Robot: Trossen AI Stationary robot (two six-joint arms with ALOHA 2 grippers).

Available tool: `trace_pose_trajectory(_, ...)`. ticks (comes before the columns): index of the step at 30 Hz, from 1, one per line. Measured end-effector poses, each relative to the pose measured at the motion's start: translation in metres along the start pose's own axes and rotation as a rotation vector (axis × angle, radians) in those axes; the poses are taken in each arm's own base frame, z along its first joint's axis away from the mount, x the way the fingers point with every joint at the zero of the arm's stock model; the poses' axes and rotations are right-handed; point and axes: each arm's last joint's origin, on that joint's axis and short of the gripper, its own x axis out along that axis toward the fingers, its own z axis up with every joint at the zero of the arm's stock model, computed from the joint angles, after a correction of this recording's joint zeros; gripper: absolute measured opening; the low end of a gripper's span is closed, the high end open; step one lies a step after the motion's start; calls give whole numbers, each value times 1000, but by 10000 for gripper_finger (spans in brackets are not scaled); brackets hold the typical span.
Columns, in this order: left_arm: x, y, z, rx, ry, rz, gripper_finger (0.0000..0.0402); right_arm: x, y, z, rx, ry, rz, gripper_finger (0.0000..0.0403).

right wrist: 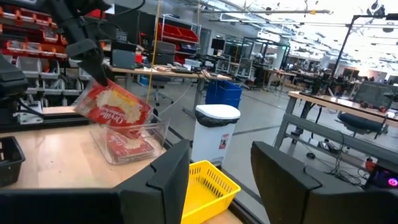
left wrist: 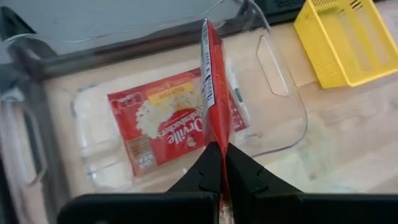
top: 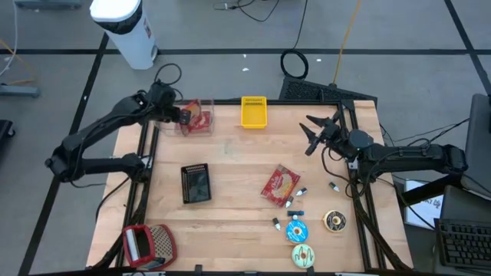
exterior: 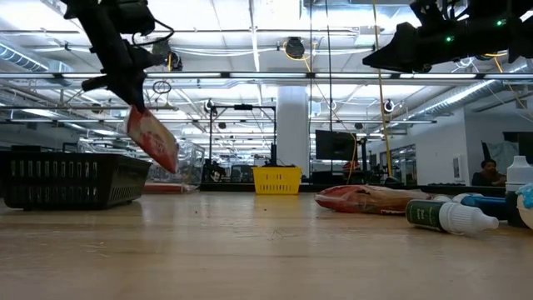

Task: Pick & Place Food Item
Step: Put the top popcorn pack into the transparent bin

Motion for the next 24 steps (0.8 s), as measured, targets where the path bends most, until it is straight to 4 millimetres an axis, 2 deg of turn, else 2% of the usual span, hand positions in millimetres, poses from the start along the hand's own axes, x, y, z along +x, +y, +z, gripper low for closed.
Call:
trace_pose_trajectory(5,10,-5,4,24,36,-67,5,0,0,0,0,0,0,160)
trace_pose_trajectory(12,30,-6,4,49,116,-38,6,0,0,0,0,0,0,160)
trace_pose_trajectory(24,36,-3,6,79,86,90,70,0,0,-1,-3,6,2,160)
